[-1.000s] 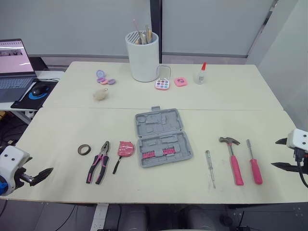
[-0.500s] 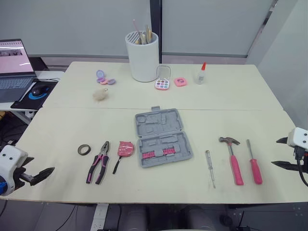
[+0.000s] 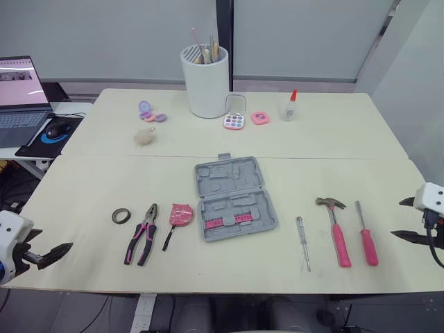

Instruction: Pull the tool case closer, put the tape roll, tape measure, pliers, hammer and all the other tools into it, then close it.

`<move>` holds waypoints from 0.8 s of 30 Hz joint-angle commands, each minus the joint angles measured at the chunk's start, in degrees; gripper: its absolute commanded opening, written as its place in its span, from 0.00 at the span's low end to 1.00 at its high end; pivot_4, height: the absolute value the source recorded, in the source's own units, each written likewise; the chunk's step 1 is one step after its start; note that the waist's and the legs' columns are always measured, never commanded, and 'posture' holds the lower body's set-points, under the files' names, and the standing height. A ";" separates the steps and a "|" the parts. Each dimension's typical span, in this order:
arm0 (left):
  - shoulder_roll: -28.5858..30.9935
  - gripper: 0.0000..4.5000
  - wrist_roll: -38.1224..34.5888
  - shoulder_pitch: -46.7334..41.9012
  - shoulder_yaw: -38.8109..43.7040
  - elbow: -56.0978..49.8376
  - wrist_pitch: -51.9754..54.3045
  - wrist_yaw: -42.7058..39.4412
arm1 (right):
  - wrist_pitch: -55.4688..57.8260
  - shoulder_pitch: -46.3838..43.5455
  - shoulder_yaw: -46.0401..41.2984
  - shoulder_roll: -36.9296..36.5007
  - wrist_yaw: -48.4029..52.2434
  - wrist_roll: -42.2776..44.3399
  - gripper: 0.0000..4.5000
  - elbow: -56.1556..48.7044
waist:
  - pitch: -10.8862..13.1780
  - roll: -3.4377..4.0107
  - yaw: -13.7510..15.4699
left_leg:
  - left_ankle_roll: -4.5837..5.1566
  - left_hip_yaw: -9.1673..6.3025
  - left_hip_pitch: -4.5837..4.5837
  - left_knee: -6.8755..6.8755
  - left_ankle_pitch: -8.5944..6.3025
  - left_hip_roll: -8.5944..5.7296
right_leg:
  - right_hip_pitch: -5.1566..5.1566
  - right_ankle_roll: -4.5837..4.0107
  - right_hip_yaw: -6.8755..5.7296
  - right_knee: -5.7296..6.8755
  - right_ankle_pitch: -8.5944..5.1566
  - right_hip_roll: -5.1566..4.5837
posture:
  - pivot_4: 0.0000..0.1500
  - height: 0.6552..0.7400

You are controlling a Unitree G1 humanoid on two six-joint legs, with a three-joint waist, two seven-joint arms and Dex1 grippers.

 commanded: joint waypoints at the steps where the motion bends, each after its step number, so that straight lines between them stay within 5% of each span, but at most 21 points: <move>1: 0.30 1.00 -0.52 0.77 2.50 -1.06 -0.28 0.89 | -1.59 0.00 -2.41 -0.17 -1.35 -0.39 1.00 -0.61 | 0.00 0.00 -0.03 | 0.00 0.00 0.00 0.00 0.00 0.00 | 0.00 0.00 0.00 0.00 0.00 0.00 | 1.00 0.96; 8: -0.66 1.00 -2.77 2.22 2.38 -5.11 1.58 -0.55 | 0.67 -0.27 -2.85 0.99 -2.82 1.78 1.00 -3.07 | 0.00 0.00 -0.01 | 0.00 0.00 -0.01 0.00 0.00 0.00 | 0.00 0.00 0.01 0.00 0.00 0.00 | 1.00 0.96; 14: -4.10 1.00 -8.62 -4.35 -3.22 -20.01 10.43 0.87 | 13.86 -6.61 -0.72 5.41 -3.79 9.87 0.96 -18.37 | 0.00 0.01 0.09 | -0.01 -0.07 -0.02 0.10 0.01 0.00 | 0.02 0.04 0.00 0.11 0.02 0.01 | 1.00 0.96; 17: -4.78 0.86 -9.56 -9.08 -8.98 -23.45 13.55 0.36 | 19.31 -10.84 4.52 9.30 -6.20 10.73 0.78 -24.44 | -0.04 -0.07 0.07 | -0.01 -0.08 -0.01 0.10 0.00 -0.01 | 0.06 0.06 0.01 0.09 0.04 0.02 | 1.00 0.96; 24: -6.07 0.37 -4.28 -22.00 -22.47 -17.45 12.12 -0.42 | 24.15 -22.19 20.14 20.43 -12.60 2.38 0.35 -24.10 | -0.03 -0.06 0.03 | -0.01 -0.06 -0.11 0.14 0.01 -0.04 | -0.07 0.06 0.04 0.14 0.04 0.06 | 1.00 0.96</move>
